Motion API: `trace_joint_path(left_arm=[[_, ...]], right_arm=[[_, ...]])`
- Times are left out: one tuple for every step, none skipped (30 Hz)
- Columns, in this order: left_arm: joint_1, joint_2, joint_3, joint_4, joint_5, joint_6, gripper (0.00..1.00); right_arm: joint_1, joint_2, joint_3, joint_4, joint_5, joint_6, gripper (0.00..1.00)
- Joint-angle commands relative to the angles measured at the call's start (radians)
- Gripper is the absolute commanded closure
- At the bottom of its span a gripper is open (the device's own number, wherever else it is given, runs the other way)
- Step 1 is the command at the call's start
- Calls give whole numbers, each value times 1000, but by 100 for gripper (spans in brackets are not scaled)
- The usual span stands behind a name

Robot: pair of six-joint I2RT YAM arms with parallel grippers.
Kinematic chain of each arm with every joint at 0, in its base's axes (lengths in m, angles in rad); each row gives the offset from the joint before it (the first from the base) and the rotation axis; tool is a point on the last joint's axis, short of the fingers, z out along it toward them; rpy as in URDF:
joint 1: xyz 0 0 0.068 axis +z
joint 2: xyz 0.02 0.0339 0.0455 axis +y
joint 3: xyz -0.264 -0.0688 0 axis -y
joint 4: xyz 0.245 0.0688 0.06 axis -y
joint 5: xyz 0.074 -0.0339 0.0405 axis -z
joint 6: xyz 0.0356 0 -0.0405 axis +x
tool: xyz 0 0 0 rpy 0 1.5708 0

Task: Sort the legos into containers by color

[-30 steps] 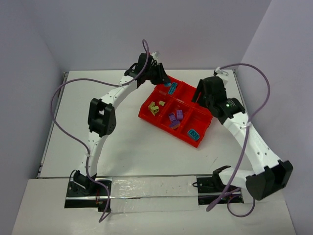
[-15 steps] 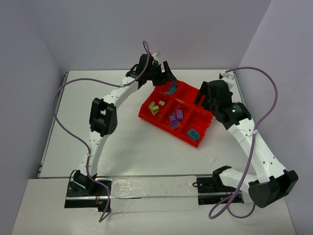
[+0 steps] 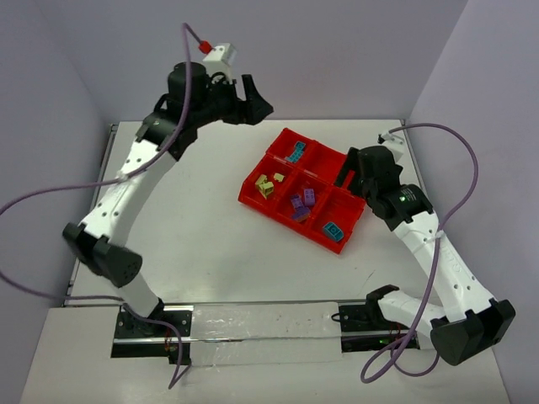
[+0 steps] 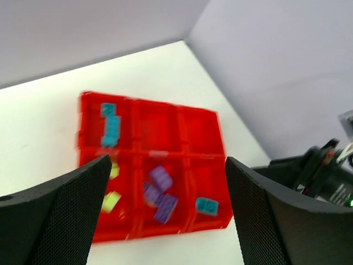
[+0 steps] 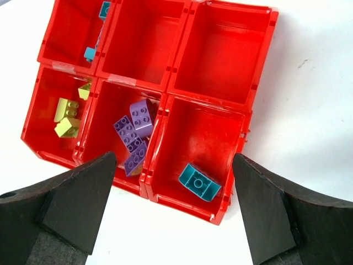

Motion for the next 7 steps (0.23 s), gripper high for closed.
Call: trace_joint_path(left_arm=[[4, -189, -220, -118, -266, 123, 9], [4, -234, -271, -112, -287, 124, 9], [4, -268, -307, -106, -291, 124, 9], [4, -303, -341, -103, -292, 123, 9], [4, -325, -360, -107, -297, 116, 9], [4, -348, -373, -113, -302, 107, 9], [4, -371, -382, -120, -308, 94, 9]], right_arm=[[-4, -43, -24, 42, 68, 26, 7], [-4, -44, -28, 41, 67, 25, 7], [-4, -46, -33, 42, 61, 24, 8], [-3, -49, -37, 44, 51, 22, 8], [-3, -56, -36, 46, 47, 21, 8], [-2, -65, -37, 53, 43, 16, 7], [-2, -77, -39, 65, 38, 8, 7]])
